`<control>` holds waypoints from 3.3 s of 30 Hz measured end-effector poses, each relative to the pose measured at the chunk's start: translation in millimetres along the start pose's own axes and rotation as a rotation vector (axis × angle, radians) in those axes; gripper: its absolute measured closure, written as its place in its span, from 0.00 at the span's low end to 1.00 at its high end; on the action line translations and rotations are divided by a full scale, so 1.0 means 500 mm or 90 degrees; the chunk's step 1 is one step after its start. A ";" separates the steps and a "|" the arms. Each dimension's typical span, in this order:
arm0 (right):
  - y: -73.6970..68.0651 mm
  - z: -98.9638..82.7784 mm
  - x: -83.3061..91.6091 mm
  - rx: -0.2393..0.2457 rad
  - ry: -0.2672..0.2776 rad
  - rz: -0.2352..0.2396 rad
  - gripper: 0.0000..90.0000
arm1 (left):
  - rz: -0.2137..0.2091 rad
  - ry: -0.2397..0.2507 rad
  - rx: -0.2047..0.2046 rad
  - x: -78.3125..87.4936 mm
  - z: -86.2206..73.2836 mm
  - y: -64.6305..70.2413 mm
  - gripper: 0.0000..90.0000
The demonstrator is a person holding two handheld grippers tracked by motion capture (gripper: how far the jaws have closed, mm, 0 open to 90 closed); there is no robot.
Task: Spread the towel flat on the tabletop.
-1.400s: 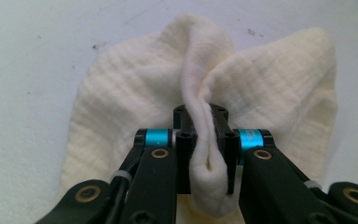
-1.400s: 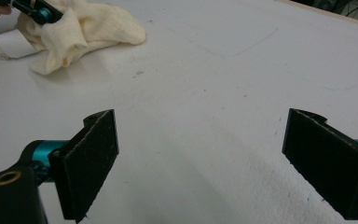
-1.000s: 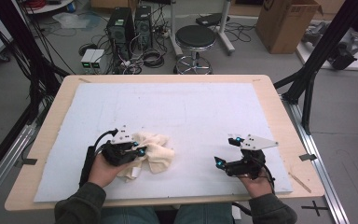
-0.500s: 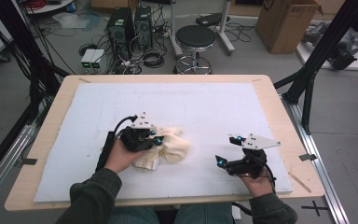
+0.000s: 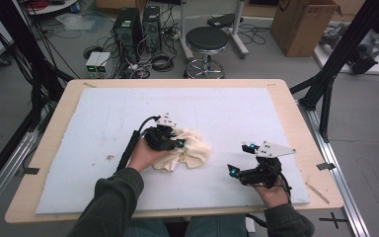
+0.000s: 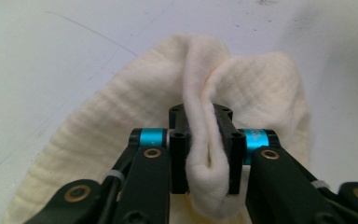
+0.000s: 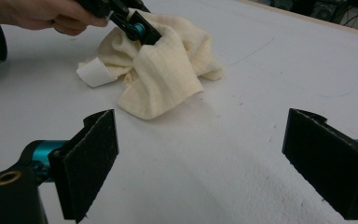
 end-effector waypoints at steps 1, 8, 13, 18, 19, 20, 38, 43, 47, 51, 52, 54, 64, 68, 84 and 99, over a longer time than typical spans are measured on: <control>0.000 -0.001 0.000 0.000 -0.002 0.001 0.11 | 0.000 0.000 0.000 0.000 0.000 0.000 0.78; -0.003 -0.001 -0.005 0.005 -0.008 0.005 0.11 | 0.008 0.072 0.010 0.042 0.029 0.000 0.52; -0.012 0.003 -0.009 0.004 -0.012 0.015 0.11 | 0.014 0.093 -0.008 0.086 0.040 0.011 0.49; -0.023 0.011 -0.018 0.013 -0.019 0.028 0.11 | 0.018 0.114 -0.023 0.141 0.035 0.030 0.47; -0.028 0.015 -0.020 0.010 -0.019 0.034 0.11 | 0.018 0.117 -0.023 0.148 0.032 0.035 0.47; -0.030 0.019 -0.022 0.011 -0.019 0.035 0.11 | 0.017 0.123 -0.028 0.157 0.025 0.042 0.47; -0.102 0.068 -0.089 0.067 -0.033 0.116 0.44 | 0.023 0.122 -0.017 0.172 -0.101 0.096 0.47; -0.136 0.054 -0.132 0.101 -0.065 0.154 0.56 | -0.005 0.088 -0.030 0.140 -0.111 0.108 0.56; -0.144 0.038 -0.154 0.111 -0.093 0.167 0.62 | -0.019 0.066 -0.030 0.118 -0.119 0.109 0.63; -0.151 0.021 -0.172 0.120 -0.120 0.176 0.66 | -0.030 0.053 -0.031 0.106 -0.122 0.110 0.63; -0.151 0.021 -0.172 0.120 -0.120 0.176 0.66 | -0.036 0.050 -0.030 0.102 -0.123 0.113 0.63; -0.153 0.012 -0.182 0.123 -0.139 0.176 0.67 | -0.046 0.044 -0.028 0.094 -0.125 0.117 0.63; -0.149 -0.011 -0.210 0.141 -0.181 0.155 0.77 | -0.018 -0.021 -0.042 0.056 -0.147 0.109 0.76; -0.142 -0.011 -0.212 0.141 -0.182 0.148 0.86 | -0.009 -0.021 -0.041 0.058 -0.147 0.104 0.86; -0.129 0.018 -0.172 0.126 -0.137 0.161 0.97 | -0.015 0.019 -0.058 0.119 -0.134 0.107 0.92; -0.089 0.045 -0.089 0.116 -0.079 0.138 0.97 | 0.006 0.108 -0.031 0.219 -0.137 0.088 0.92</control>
Point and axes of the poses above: each handheld gripper's, and its own axes: x roughly backward along the jaws, z roughly out of its top, y roughly to its right, the point moved 9 cm from there along -x, roughly forward along the jaws, and after that the axes turned 9 degrees about -z, right-handed, at the moved point
